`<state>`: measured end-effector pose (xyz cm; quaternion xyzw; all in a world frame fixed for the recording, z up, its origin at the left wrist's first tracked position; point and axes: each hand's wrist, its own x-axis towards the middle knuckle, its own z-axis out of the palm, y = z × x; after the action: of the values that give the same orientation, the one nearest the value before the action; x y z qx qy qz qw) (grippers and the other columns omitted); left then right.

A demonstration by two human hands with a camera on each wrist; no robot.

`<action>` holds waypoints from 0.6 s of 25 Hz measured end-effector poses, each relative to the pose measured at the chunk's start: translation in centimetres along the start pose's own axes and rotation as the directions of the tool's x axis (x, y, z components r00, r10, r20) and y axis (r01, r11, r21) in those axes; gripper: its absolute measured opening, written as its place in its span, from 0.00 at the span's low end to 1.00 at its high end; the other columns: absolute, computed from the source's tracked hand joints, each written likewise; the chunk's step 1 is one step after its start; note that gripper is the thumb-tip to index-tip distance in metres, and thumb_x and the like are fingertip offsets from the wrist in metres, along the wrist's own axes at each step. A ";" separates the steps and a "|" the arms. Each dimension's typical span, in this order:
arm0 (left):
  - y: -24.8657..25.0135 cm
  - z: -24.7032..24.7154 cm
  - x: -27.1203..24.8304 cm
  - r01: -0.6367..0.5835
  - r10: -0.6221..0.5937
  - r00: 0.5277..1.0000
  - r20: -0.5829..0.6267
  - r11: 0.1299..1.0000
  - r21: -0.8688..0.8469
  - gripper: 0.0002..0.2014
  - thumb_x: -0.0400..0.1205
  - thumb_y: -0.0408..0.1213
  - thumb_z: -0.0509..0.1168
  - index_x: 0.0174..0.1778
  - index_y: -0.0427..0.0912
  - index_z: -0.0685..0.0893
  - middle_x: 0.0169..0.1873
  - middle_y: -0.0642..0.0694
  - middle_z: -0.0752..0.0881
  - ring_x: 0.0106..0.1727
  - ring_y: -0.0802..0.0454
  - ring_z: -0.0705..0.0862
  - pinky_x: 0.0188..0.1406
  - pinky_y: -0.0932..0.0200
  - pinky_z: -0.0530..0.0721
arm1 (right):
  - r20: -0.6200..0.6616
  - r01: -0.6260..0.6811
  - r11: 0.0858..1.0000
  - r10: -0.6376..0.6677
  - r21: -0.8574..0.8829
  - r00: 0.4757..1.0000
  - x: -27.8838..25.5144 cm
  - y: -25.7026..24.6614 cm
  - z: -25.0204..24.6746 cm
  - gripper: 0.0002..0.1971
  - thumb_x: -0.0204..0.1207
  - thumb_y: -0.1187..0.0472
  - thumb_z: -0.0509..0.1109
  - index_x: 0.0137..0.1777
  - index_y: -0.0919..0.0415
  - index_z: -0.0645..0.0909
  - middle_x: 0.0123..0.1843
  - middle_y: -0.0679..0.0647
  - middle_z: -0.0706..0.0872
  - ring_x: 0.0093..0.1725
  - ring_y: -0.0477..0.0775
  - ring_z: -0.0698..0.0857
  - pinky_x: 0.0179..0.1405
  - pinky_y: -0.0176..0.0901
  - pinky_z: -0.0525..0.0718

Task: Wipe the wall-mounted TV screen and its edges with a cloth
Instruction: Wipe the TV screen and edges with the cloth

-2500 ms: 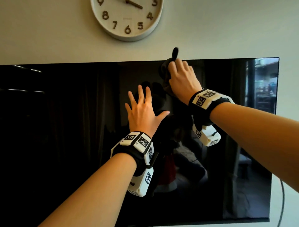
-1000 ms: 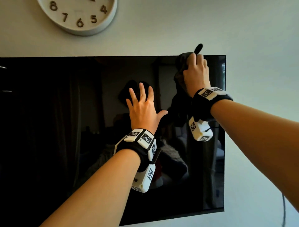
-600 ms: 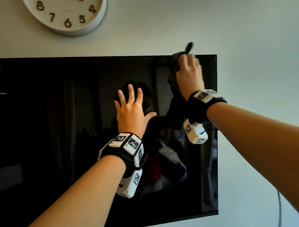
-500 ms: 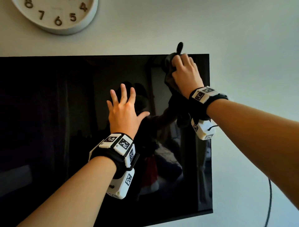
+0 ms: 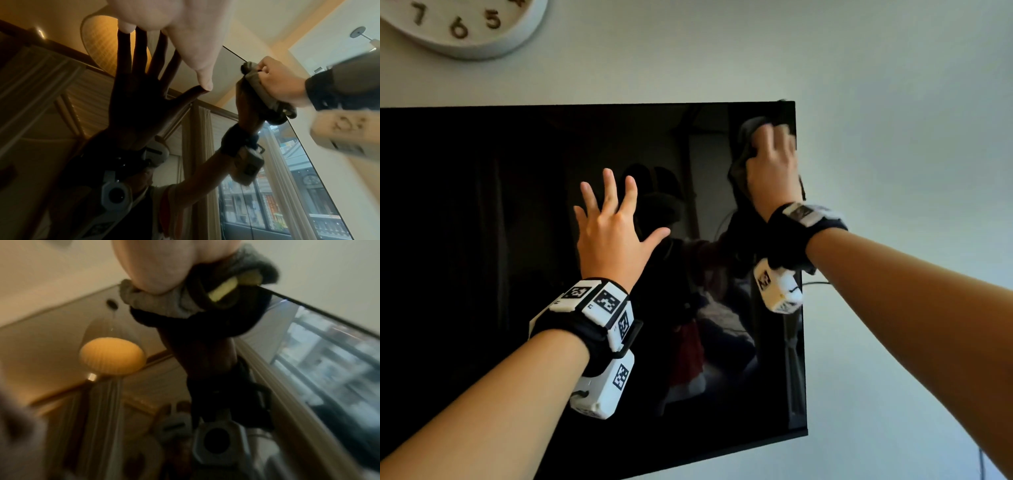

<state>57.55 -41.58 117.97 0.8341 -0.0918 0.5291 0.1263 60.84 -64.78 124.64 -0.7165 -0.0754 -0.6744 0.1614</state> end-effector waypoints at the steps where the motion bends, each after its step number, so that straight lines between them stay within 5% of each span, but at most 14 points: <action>1: 0.2 -0.1 0.1 0.007 -0.007 1.000 0.009 1.000 -0.005 0.43 0.74 0.60 0.69 0.82 0.44 0.61 0.83 0.38 0.55 0.82 0.30 0.49 0.77 0.30 0.60 | 0.024 0.165 0.985 -0.164 -0.041 0.986 -1.4 0.1 0.4 0.14 0.62 0.71 0.59 0.49 0.69 0.74 0.46 0.70 0.78 0.42 0.69 0.76 0.39 0.57 0.76; 2: 0.5 -0.1 0.1 0.019 -0.018 1.000 0.019 1.000 -0.013 0.44 0.74 0.59 0.69 0.82 0.44 0.60 0.83 0.38 0.54 0.82 0.30 0.48 0.77 0.29 0.59 | 0.041 0.256 0.965 -0.254 -0.055 0.966 -1.7 0.9 0.5 0.12 0.62 0.71 0.60 0.47 0.67 0.73 0.44 0.70 0.77 0.40 0.68 0.76 0.38 0.56 0.77; 3: 0.8 -0.2 0.1 0.033 -0.032 0.999 0.028 0.999 -0.020 0.44 0.74 0.59 0.69 0.82 0.44 0.59 0.83 0.38 0.53 0.82 0.30 0.47 0.77 0.29 0.59 | 0.062 0.199 0.980 -0.198 -0.006 0.978 -1.2 1.6 0.0 0.12 0.62 0.71 0.60 0.47 0.67 0.73 0.44 0.70 0.77 0.41 0.68 0.76 0.38 0.57 0.77; 5: 1.3 -0.4 -0.1 0.051 -0.050 0.998 0.046 0.999 -0.019 0.47 0.74 0.59 0.69 0.83 0.43 0.56 0.83 0.38 0.50 0.82 0.29 0.45 0.77 0.29 0.58 | -0.028 -0.139 0.983 0.143 0.124 0.989 -0.2 1.6 -0.7 0.13 0.63 0.73 0.60 0.49 0.71 0.75 0.48 0.72 0.78 0.45 0.70 0.76 0.43 0.59 0.76; 6: 1.6 -0.4 -0.3 0.045 -0.044 0.998 0.049 0.999 -0.013 0.48 0.73 0.60 0.69 0.83 0.42 0.54 0.83 0.37 0.49 0.82 0.29 0.45 0.77 0.30 0.57 | -0.035 -0.189 0.975 0.194 0.113 0.980 -0.7 1.2 -0.7 0.13 0.64 0.74 0.59 0.49 0.72 0.75 0.49 0.72 0.78 0.46 0.70 0.76 0.45 0.59 0.75; 8: 1.9 -0.2 -1.2 -0.014 0.014 0.999 0.047 1.000 0.008 0.50 0.73 0.62 0.68 0.83 0.41 0.53 0.83 0.36 0.50 0.82 0.31 0.45 0.78 0.31 0.56 | 0.017 0.086 0.996 -0.087 0.027 0.996 -3.4 0.3 -0.2 0.12 0.63 0.72 0.60 0.48 0.70 0.74 0.46 0.70 0.77 0.43 0.68 0.76 0.42 0.59 0.76; 10: 2.3 0.5 -2.5 -0.114 0.111 0.993 0.044 0.992 0.057 0.51 0.72 0.64 0.67 0.83 0.42 0.53 0.83 0.37 0.52 0.82 0.32 0.47 0.77 0.31 0.56 | 0.088 0.301 0.953 -0.301 0.012 0.950 -4.5 1.9 -0.2 0.11 0.63 0.69 0.58 0.46 0.66 0.72 0.43 0.69 0.77 0.40 0.67 0.75 0.39 0.58 0.77; 13: 2.7 1.8 -3.7 -0.167 0.155 0.982 0.109 0.980 0.113 0.52 0.71 0.67 0.65 0.84 0.44 0.51 0.83 0.40 0.51 0.83 0.33 0.47 0.78 0.31 0.56 | -0.067 -0.109 0.982 0.121 0.156 0.990 -3.6 2.5 -0.7 0.11 0.63 0.71 0.58 0.45 0.71 0.75 0.44 0.71 0.78 0.43 0.69 0.76 0.43 0.58 0.73; 15: 2.7 2.2 -3.7 -0.153 0.137 0.983 0.125 0.980 0.131 0.52 0.71 0.66 0.66 0.84 0.44 0.50 0.84 0.40 0.50 0.83 0.33 0.46 0.78 0.31 0.55 | -0.042 -0.013 0.999 0.015 0.036 0.999 -5.8 1.1 0.0 0.11 0.63 0.73 0.60 0.46 0.69 0.74 0.44 0.70 0.77 0.42 0.67 0.74 0.43 0.57 0.73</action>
<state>57.13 -44.78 114.03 0.8611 -0.1223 0.4929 0.0231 60.78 -65.15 118.71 -0.6998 -0.0791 -0.6867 0.1803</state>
